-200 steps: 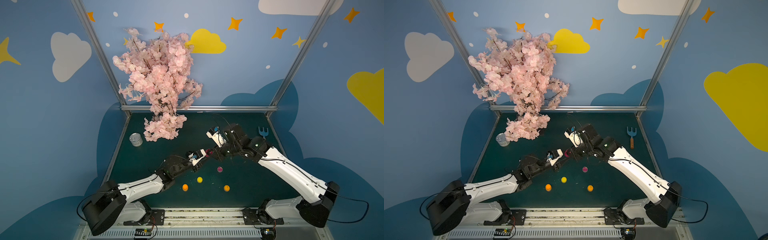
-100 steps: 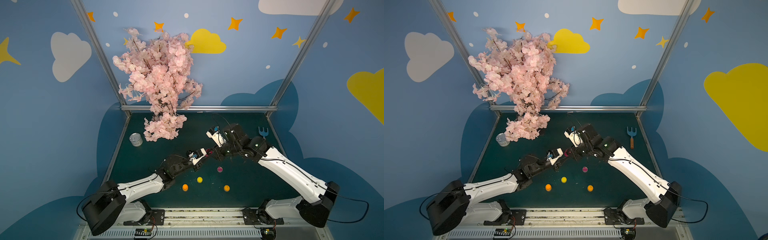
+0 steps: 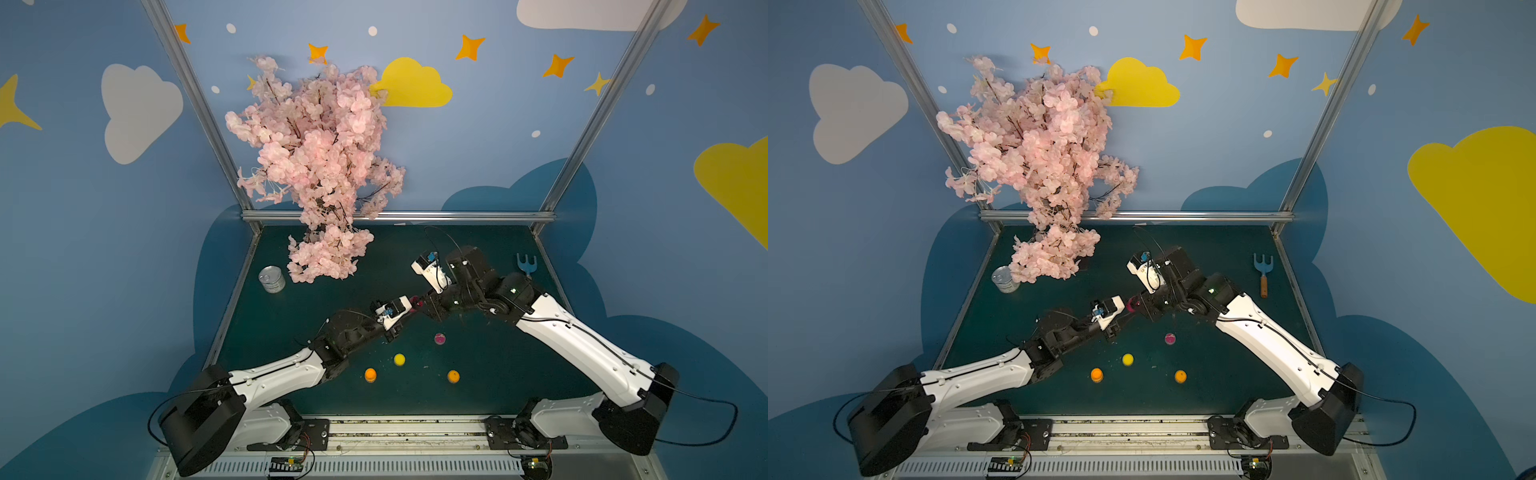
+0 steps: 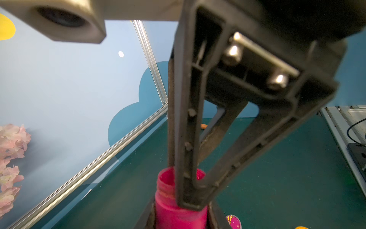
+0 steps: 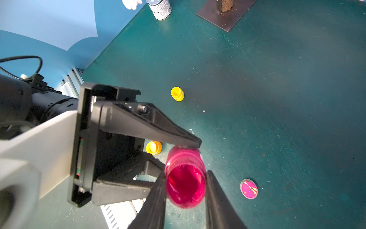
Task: Close the paint jar lid
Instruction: Pick up the paint jar from the center of the board.
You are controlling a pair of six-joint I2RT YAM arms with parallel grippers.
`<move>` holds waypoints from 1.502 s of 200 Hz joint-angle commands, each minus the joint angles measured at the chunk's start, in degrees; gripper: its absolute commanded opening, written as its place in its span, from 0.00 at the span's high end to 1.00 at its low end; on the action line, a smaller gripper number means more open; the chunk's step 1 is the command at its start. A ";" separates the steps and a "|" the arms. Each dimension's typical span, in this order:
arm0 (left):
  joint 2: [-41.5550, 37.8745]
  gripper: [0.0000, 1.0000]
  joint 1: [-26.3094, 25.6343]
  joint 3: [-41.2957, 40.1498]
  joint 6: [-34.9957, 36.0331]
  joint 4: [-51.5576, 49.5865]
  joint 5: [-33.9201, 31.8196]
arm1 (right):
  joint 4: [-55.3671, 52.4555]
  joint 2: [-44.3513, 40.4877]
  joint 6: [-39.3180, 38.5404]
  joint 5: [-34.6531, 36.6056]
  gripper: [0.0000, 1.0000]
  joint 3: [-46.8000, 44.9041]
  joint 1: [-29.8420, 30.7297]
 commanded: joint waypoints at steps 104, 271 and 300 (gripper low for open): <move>-1.31 0.58 1.35 -0.35 -0.08 -0.51 -0.88 | 0.69 -1.44 0.62 0.08 0.68 0.34 -0.07; -0.18 0.57 1.46 1.68 -1.48 0.03 2.86 | 2.53 -0.48 1.22 -0.27 0.68 -0.10 -0.08; -0.05 0.60 1.46 1.95 -1.35 -0.17 2.35 | 2.82 -0.57 1.31 -0.27 0.68 -0.45 -0.05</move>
